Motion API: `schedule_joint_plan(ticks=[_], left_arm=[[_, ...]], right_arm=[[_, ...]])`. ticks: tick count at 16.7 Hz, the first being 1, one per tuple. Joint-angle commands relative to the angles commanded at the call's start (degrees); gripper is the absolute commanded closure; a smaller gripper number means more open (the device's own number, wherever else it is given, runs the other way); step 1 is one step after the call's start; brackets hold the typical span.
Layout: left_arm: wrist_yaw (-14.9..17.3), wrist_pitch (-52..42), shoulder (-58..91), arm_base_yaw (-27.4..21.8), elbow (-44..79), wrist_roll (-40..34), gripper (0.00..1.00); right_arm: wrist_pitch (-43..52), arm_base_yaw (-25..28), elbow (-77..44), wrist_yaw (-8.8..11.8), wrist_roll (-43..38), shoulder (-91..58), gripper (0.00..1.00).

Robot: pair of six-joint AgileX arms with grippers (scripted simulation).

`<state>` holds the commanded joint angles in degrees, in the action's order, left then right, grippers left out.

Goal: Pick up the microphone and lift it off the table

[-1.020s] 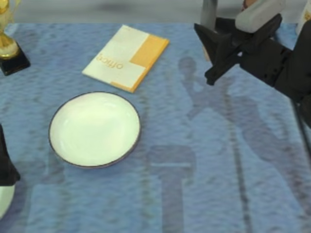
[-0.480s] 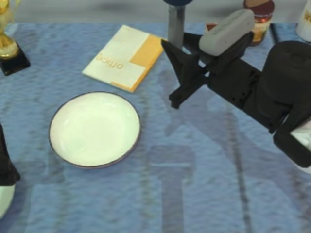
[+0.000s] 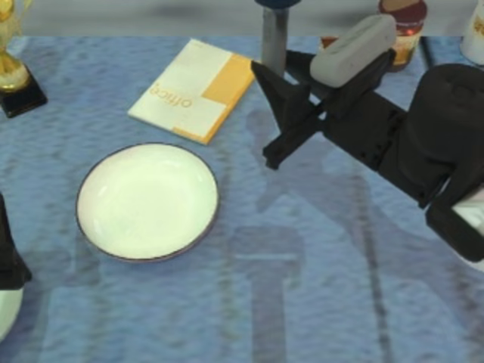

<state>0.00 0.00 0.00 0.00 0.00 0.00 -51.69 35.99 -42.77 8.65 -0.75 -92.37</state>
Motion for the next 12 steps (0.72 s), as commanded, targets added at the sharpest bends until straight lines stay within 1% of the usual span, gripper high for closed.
schedule_joint_plan(ticks=[2, 3, 5, 8, 12], left_arm=[[0.1, 0.0, 0.1, -0.1, 0.1, 0.0, 0.0], [0.6, 0.4, 0.7, -0.4, 0.6, 0.0, 0.0], [2.9, 1.9, 3.8, -1.8, 2.8, 0.0, 0.0], [8.1, 5.7, 13.0, -4.9, 8.5, 0.2, 0.0], [16.9, 12.4, 30.6, -9.9, 18.5, 0.5, 0.0]], right_arm=[[0.0, 0.0, 0.0, 0.0, 0.0, 0.0, 1.0], [0.0, 0.0, 0.0, 0.0, 0.0, 0.0, 1.0], [0.0, 0.0, 0.0, 0.0, 0.0, 0.0, 1.0], [0.0, 0.0, 0.0, 0.0, 0.0, 0.0, 1.0], [0.0, 0.0, 0.0, 0.0, 0.0, 0.0, 1.0]])
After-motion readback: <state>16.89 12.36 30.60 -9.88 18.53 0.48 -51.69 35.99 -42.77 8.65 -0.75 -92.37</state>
